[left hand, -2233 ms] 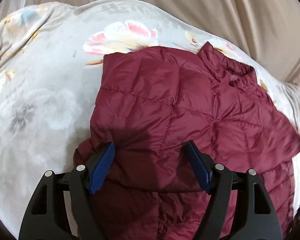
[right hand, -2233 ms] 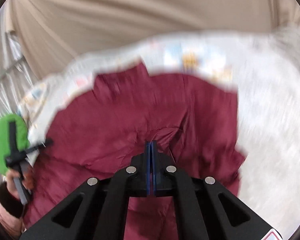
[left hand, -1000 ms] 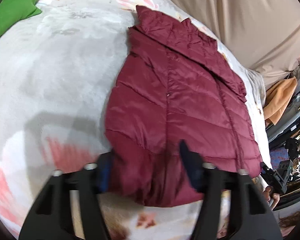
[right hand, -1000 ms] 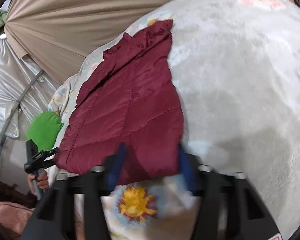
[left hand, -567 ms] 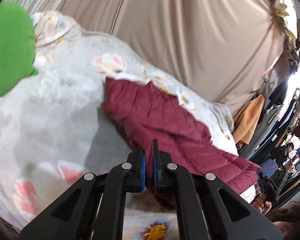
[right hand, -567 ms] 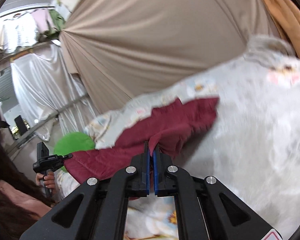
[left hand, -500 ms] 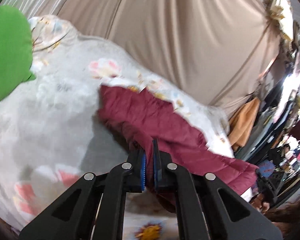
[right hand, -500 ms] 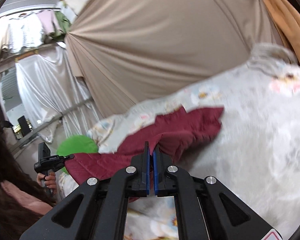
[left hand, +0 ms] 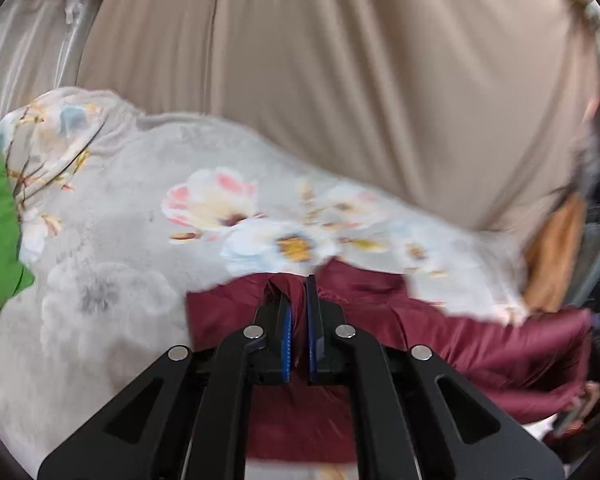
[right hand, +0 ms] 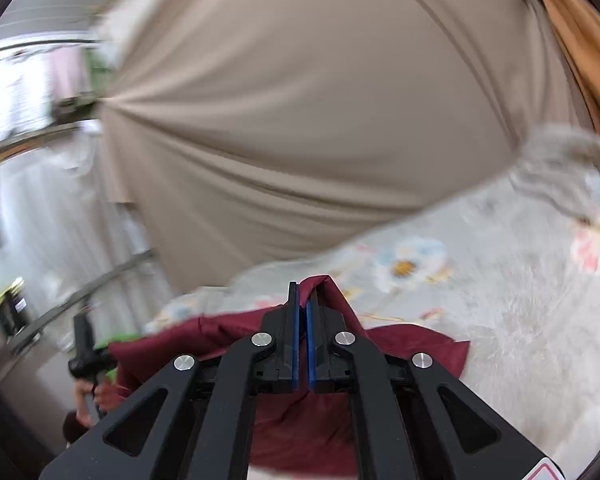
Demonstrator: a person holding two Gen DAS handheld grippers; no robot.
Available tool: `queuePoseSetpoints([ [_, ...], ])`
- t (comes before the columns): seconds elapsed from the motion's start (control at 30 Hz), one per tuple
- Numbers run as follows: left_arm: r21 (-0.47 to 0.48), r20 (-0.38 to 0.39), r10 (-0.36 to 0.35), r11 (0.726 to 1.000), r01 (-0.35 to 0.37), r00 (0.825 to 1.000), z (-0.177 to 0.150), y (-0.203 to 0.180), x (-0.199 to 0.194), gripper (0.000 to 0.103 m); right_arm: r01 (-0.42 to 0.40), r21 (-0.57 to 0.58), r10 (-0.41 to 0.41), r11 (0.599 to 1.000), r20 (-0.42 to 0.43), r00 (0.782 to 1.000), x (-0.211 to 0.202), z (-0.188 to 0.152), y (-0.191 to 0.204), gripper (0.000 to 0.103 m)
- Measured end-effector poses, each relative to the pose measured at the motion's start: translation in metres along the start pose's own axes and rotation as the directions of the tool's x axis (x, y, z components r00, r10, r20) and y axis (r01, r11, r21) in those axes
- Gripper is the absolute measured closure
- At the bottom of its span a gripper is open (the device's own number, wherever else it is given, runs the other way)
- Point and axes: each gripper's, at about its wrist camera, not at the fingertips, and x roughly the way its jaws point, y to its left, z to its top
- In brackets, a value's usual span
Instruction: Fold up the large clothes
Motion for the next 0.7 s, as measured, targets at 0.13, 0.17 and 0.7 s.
queuePoseSetpoints([
  [0.13, 0.028, -0.134, 0.157, 0.988, -0.155, 0.978, -0.009, 0.005, 0.102, 0.098, 0.168, 0.087, -0.157, 0.982, -0.123, 0.980, 0.089, -0.009, -0.057, 0.100],
  [0.17, 0.024, -0.173, 0.193, 0.981, -0.191, 0.966, -0.016, 0.011, 0.129, 0.098, 0.219, 0.092, -0.203, 0.971, -0.159, 0.966, 0.110, -0.016, -0.071, 0.100],
  [0.7, -0.040, 0.086, 0.121, 0.992, -0.117, 0.989, -0.008, 0.013, 0.060, 0.059, 0.338, -0.113, -0.337, 0.934, 0.031, 0.941, 0.078, -0.030, -0.008, 0.086],
])
